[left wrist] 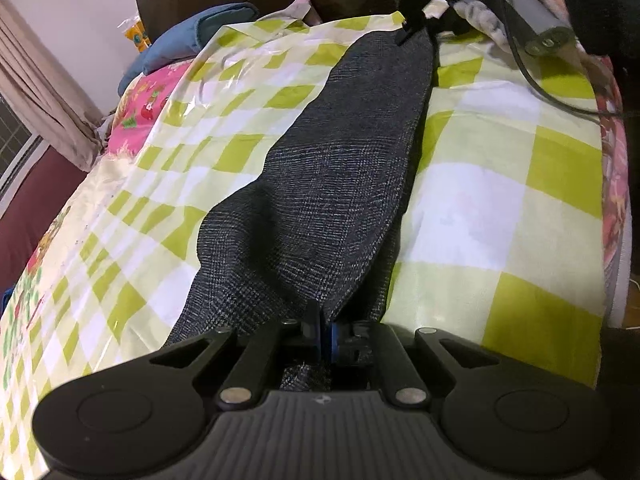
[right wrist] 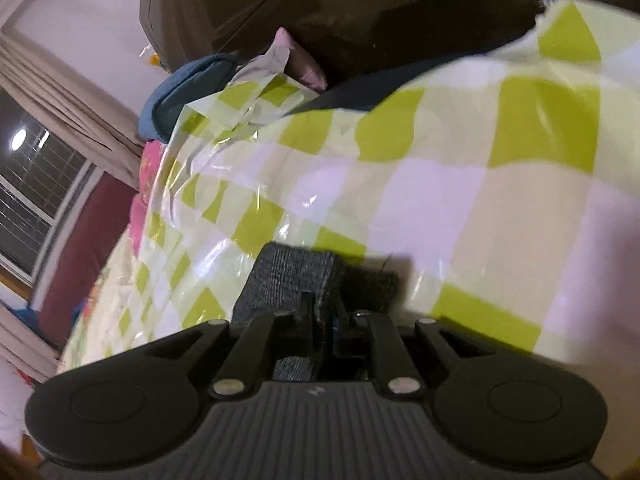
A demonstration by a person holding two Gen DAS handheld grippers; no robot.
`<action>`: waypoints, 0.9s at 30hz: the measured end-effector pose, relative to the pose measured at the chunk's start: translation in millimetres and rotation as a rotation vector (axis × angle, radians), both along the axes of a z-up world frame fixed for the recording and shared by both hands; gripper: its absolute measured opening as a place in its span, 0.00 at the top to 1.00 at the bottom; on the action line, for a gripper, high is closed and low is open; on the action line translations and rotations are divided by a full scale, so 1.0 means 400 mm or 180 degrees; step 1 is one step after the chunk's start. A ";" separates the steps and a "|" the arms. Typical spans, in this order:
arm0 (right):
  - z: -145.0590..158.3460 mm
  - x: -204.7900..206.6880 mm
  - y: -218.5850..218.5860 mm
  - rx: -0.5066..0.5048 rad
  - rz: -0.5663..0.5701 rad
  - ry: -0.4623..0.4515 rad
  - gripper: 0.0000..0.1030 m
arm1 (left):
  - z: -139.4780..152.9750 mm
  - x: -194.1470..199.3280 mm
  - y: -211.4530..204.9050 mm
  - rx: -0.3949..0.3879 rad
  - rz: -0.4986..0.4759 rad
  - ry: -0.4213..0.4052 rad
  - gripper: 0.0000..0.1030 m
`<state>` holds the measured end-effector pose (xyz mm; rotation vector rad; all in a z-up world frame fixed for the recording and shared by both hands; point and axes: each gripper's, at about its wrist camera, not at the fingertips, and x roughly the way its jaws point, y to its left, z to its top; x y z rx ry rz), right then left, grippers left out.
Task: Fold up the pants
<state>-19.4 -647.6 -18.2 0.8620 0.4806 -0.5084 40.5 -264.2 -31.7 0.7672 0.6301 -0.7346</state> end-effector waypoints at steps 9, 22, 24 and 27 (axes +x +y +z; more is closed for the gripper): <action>0.060 0.036 0.009 -0.0642 -0.0202 0.0414 0.85 | 0.017 -0.027 0.054 -0.0023 0.0009 0.0037 0.74; 0.134 0.121 0.540 -0.1583 0.2236 0.0433 0.72 | 0.149 -0.037 0.335 -0.0522 0.0699 -0.0155 0.55; 0.132 0.156 0.665 -0.1557 0.2799 0.0300 0.72 | 0.139 -0.023 0.417 -0.0446 0.0991 -0.0220 0.55; 0.132 0.215 0.821 -0.1391 0.3421 0.0187 0.72 | 0.106 -0.003 0.546 -0.0254 0.1442 -0.0205 0.55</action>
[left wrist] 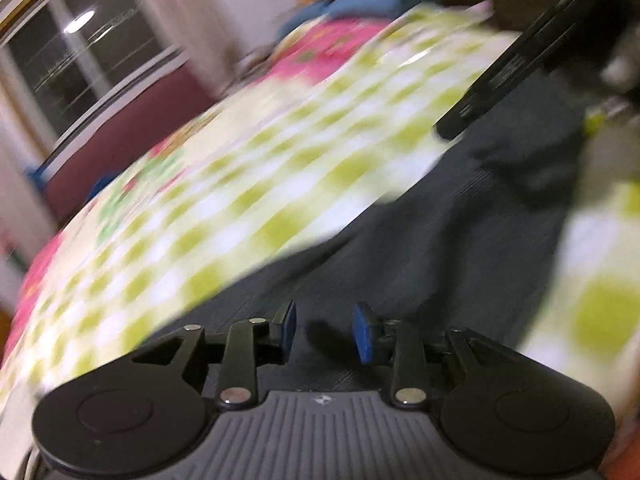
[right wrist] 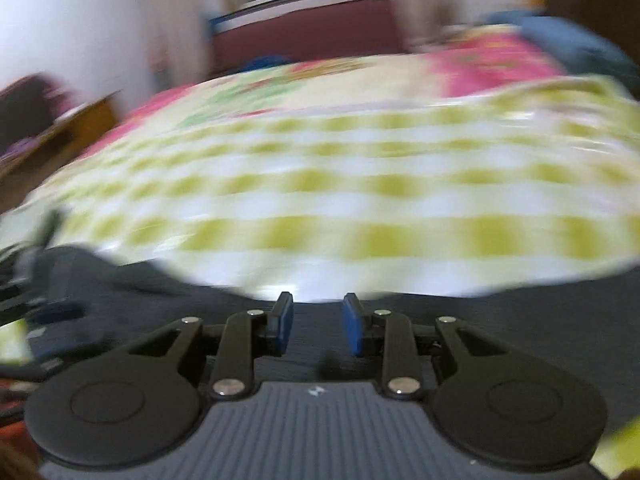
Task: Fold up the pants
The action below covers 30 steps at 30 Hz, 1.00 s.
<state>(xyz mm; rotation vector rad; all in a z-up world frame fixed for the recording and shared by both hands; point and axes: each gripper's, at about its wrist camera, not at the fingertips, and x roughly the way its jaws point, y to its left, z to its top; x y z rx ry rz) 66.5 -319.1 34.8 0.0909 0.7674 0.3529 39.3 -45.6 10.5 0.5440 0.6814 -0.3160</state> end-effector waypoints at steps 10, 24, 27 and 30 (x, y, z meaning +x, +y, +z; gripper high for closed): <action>-0.051 0.218 0.298 0.0001 0.0665 0.0466 0.64 | -0.011 -0.045 0.347 -0.0122 0.0952 -0.0041 0.46; -0.100 0.307 0.343 0.0160 0.1547 0.1288 0.74 | -0.001 0.074 0.422 -0.0416 0.0903 -0.0191 0.45; -0.141 0.353 0.354 0.0181 0.1548 0.1390 0.73 | 0.000 0.072 0.432 -0.0371 0.0961 -0.0209 0.44; -0.151 0.361 0.361 0.0203 0.1659 0.1443 0.71 | 0.006 0.057 0.445 -0.0335 0.1020 -0.0223 0.43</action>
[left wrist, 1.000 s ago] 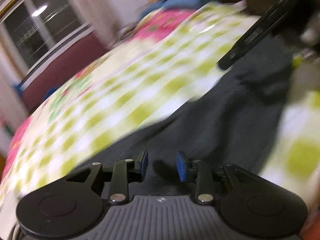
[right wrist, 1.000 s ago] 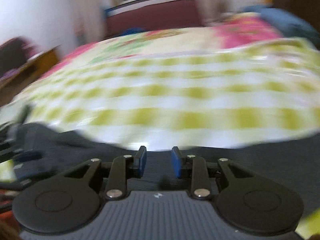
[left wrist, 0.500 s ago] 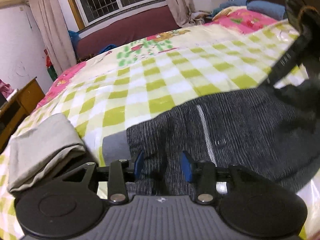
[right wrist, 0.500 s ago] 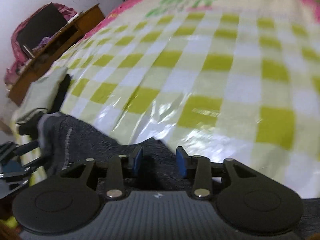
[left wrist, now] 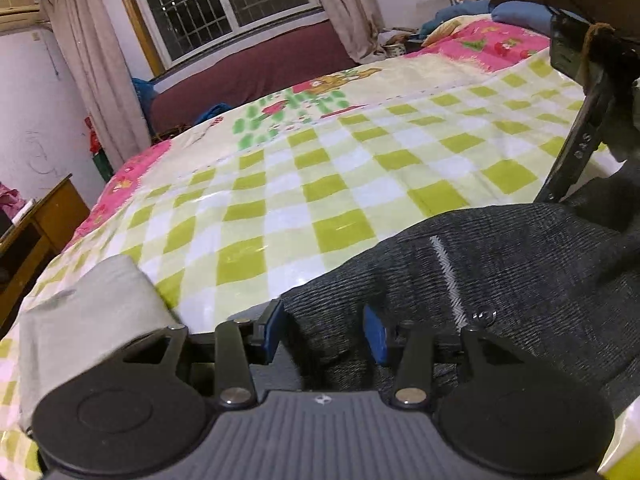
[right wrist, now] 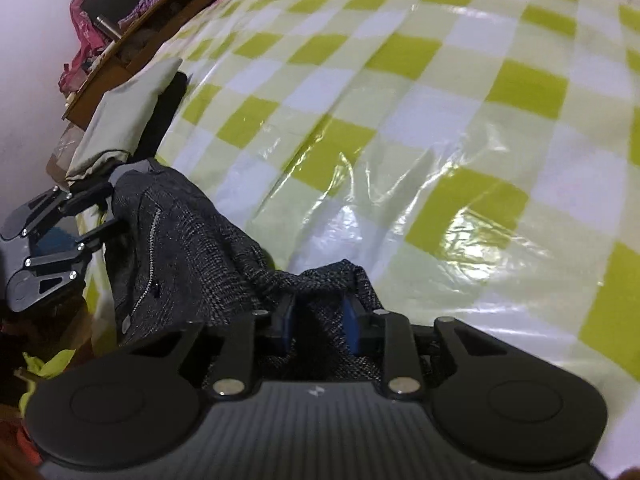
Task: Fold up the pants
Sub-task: 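Grasp the folded trouser edge with the right gripper and press it flat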
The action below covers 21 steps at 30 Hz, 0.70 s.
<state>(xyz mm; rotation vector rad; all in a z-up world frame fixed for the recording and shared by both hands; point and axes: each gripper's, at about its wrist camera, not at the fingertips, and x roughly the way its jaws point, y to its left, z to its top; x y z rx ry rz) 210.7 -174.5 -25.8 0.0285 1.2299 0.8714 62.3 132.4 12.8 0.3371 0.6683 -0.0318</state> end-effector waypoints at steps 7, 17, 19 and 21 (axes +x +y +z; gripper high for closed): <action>0.032 -0.012 -0.071 -0.0072 -0.0290 -0.0257 0.65 | -0.005 -0.018 0.023 -0.0061 0.0085 0.0024 0.40; 0.046 -0.027 -0.040 0.0046 0.0050 -0.0186 0.57 | -0.020 -0.016 0.011 -0.0051 0.0025 0.0061 0.34; 0.050 -0.038 -0.028 0.0033 0.0145 -0.0219 0.57 | -0.023 -0.013 0.009 -0.0064 0.0026 0.0060 0.32; 0.039 -0.033 -0.022 0.0047 0.0161 -0.0142 0.67 | -0.025 -0.012 0.005 -0.0048 0.0017 0.0060 0.31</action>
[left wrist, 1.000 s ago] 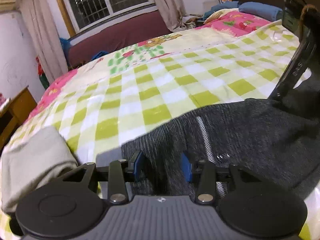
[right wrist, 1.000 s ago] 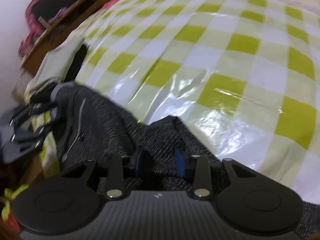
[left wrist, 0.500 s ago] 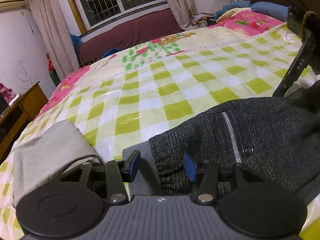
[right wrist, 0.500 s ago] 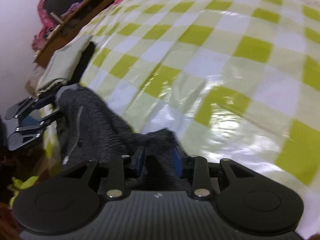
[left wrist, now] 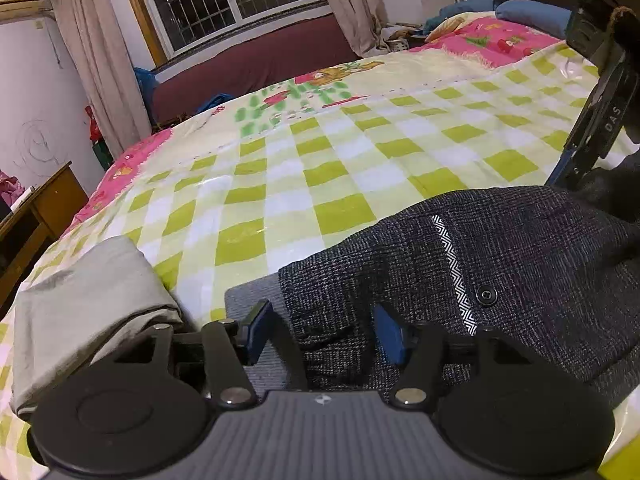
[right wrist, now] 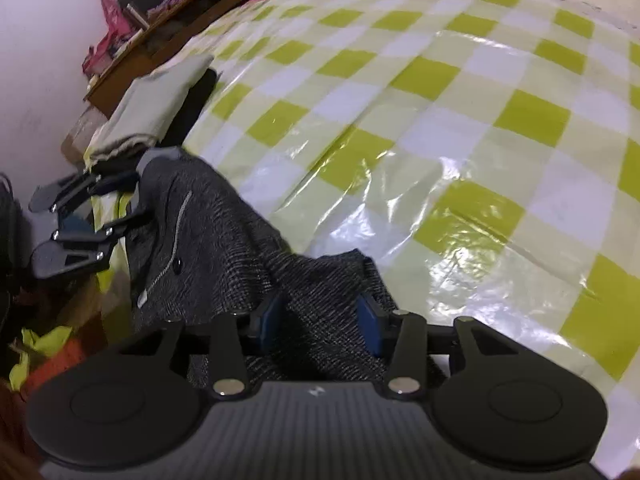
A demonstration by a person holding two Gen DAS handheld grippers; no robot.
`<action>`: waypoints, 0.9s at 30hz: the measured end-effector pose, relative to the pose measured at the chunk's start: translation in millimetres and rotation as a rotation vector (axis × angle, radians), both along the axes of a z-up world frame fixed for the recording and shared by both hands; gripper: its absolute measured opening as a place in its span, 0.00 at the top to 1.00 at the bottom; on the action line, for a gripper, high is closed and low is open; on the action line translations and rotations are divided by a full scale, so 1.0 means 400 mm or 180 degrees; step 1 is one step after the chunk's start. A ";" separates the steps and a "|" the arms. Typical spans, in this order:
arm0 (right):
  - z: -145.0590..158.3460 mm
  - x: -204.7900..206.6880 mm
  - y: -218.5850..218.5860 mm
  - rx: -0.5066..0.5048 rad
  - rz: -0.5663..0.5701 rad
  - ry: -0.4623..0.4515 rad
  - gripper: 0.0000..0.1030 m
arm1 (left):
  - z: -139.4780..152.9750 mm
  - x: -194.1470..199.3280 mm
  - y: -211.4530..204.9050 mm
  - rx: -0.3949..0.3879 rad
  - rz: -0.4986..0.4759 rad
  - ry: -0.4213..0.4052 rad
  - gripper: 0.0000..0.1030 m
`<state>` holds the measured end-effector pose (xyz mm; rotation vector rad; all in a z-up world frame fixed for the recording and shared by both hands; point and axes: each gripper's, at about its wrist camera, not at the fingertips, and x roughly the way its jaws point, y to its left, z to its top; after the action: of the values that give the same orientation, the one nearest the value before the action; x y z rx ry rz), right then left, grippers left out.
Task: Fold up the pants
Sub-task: 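Grasp the folded trouser edge with the right gripper and press it flat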
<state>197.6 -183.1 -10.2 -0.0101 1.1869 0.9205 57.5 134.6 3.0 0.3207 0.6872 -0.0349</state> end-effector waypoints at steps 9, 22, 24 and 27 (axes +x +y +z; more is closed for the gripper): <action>-0.028 0.037 0.002 -0.0100 0.0135 -0.0028 0.75 | -0.007 0.006 -0.005 0.0033 -0.0023 0.0041 0.27; -0.016 0.017 -0.136 -0.0083 0.0029 0.0224 0.65 | 0.059 0.023 -0.118 -0.0322 -0.0349 -0.0363 0.26; -0.013 0.007 -0.131 -0.0071 0.0163 0.0282 0.62 | 0.045 0.036 -0.154 -0.0353 -0.0464 -0.0335 0.26; -0.003 -0.007 -0.134 -0.0043 0.0294 0.0323 0.61 | 0.023 0.050 -0.194 -0.0412 -0.0571 -0.0246 0.26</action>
<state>194.7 -236.7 -11.3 -0.0296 1.2954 1.0035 77.4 57.0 12.2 0.2570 0.5751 -0.2358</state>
